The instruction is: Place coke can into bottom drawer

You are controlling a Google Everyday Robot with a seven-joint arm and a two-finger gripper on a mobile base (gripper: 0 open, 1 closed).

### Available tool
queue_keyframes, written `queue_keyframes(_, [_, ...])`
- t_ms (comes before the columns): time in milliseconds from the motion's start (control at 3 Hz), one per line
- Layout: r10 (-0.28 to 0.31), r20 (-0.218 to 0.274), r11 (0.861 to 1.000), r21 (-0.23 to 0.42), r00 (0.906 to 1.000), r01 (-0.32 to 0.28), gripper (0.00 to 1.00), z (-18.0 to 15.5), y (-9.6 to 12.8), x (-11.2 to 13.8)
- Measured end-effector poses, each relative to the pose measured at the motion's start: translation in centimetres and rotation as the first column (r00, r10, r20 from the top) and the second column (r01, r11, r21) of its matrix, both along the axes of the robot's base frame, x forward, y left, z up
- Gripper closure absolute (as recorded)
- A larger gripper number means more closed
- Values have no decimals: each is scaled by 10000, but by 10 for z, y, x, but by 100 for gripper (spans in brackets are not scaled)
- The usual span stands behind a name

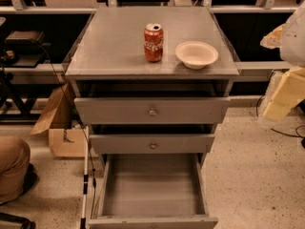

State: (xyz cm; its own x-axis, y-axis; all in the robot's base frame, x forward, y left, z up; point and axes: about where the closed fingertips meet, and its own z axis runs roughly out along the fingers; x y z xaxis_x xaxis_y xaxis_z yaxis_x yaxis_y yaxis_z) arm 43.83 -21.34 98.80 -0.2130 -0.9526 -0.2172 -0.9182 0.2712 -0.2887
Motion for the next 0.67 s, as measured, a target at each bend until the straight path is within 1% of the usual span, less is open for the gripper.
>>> queue_keyframes(333, [-1, 2, 10000, 6, 10000, 1, 0, 0, 0, 0])
queue_keyframes(667, [-206, 305, 9953, 948, 9993, 176, 0, -3, 26, 17])
